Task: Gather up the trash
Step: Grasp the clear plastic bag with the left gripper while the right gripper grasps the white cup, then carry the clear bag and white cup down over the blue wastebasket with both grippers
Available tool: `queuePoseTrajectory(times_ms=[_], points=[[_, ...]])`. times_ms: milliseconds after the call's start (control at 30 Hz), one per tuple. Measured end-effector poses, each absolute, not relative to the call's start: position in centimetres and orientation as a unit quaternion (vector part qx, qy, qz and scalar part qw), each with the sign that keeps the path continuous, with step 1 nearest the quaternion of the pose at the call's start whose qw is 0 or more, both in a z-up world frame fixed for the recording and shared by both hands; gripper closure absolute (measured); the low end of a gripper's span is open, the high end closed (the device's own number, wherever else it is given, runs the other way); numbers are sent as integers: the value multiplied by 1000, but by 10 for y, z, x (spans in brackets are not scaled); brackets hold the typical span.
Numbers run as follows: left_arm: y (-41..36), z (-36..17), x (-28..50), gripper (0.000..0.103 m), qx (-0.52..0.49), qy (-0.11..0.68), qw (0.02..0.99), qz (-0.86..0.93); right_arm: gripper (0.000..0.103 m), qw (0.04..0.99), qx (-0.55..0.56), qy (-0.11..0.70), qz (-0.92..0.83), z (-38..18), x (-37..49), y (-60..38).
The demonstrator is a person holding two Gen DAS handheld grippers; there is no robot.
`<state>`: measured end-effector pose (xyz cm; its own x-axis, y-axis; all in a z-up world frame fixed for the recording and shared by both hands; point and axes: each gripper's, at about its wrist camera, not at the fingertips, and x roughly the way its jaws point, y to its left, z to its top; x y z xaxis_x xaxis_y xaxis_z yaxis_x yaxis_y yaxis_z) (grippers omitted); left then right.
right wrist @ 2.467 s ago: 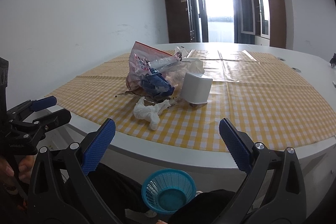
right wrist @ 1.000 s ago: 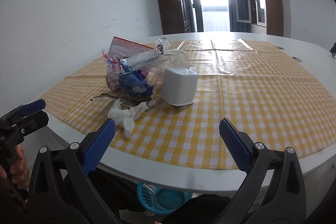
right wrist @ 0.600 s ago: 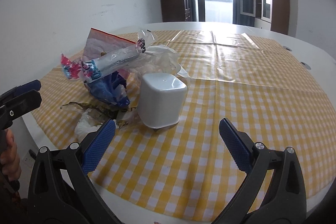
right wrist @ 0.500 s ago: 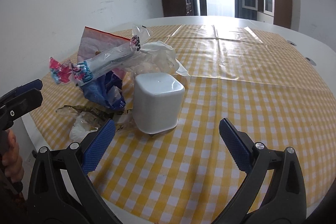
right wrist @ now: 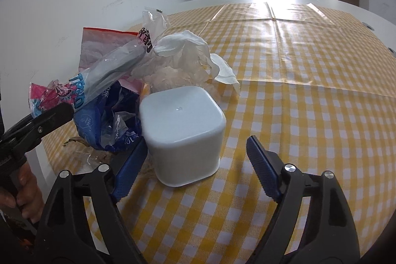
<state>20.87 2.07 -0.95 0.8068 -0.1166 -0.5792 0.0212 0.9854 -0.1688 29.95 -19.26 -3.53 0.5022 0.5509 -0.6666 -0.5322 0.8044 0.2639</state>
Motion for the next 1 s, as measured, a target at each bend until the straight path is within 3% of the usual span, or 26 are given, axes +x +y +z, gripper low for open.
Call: queuePoseTrajectory(times_ms=[33,200,600,1000], points=[[22,-10,209,67,-79,308,948,-34,45,866,13,388,316,-35,298,-192],[30,-3,200,81,-88,290,953,-17,46,879,-10,367,304,-27,284,-182],[29,31,131,82,-92,229,969,-13,46,919,-8,278,280,14,215,-205],[23,42,45,82,-79,209,975,-10,46,933,-18,242,264,34,146,-222]])
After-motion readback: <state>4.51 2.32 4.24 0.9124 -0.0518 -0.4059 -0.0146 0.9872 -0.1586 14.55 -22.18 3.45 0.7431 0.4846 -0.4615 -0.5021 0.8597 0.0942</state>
